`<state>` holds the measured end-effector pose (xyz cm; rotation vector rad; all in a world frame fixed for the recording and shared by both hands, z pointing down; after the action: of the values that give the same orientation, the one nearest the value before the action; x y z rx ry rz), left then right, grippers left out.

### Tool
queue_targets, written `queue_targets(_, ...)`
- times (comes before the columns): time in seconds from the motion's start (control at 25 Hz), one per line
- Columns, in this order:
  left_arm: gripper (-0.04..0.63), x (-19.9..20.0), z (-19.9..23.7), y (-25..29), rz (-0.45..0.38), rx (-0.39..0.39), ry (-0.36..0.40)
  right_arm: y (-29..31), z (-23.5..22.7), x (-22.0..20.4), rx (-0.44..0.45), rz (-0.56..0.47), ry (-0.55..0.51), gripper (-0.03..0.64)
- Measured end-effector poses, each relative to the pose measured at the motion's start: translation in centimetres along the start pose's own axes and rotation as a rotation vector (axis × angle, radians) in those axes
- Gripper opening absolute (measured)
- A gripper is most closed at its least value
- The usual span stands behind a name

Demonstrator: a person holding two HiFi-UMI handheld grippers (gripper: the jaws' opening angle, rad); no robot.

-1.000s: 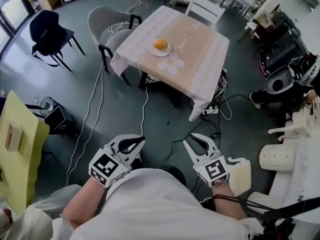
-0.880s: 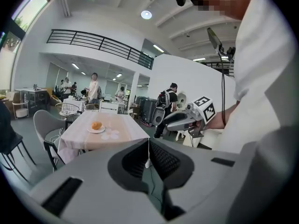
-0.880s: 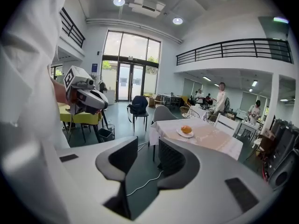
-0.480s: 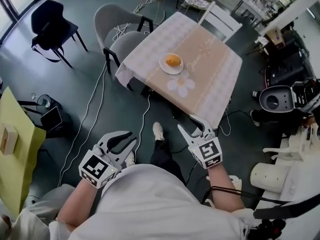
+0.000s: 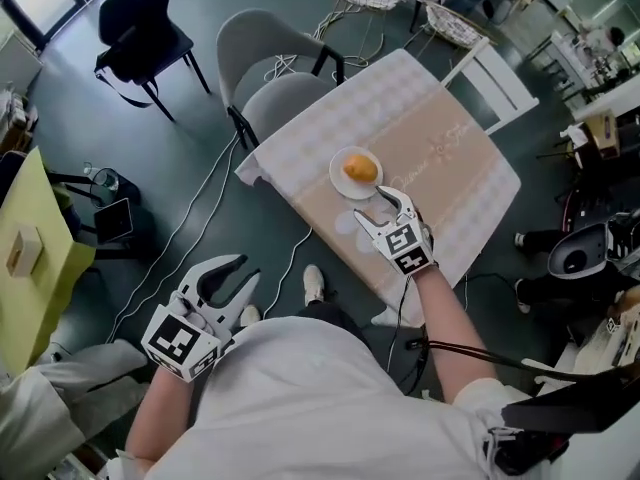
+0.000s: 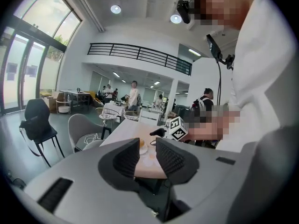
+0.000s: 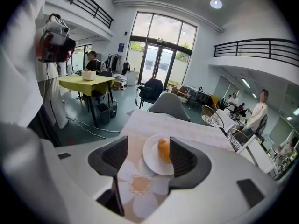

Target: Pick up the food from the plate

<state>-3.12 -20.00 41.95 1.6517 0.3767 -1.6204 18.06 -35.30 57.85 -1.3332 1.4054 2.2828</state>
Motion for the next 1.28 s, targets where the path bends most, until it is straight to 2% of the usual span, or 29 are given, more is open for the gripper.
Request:
queue_targets(0.16,0.103,1.1,1.1,1.4,0.011,0.115,-0.039,5.0,-4.5,-1.5,0.039,0.062,-0.037,0.309)
queue_targets(0.32,0.103,0.7,1.7,1.8,0.038,0.204,-0.084,9.4,-6.6,-2.7,0.082,0.121,-0.073,0.334)
queue_targets(0.64,0.103,0.8,2.5,1.6,0.064,0.291,-0.104,13.5,-7.5,-4.7,0.102,0.195,-0.131,0.344)
queue_targets(0.92,0.103,0.9,3.1,0.3,0.051,0.295,-0.095,12.4,-7.6,-3.7,0.085,0.173,-0.067,0.342)
queue_targets(1.28,0.103,0.1,2.8,-2.6,0.007,0.183,-0.063,6.0,-3.7,-0.2,0.009,0.108,-0.026,0.342)
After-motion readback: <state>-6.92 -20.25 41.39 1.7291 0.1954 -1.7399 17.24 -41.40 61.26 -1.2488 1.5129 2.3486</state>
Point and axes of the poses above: the fingertips, and each gripper's own axes: y forward along the fingers, z to its left, x out of its top, the point moved 1 cm from there along -y, backward along the fingers, and after that the axes turned 5 degrees about y, right-handed, at the moved point
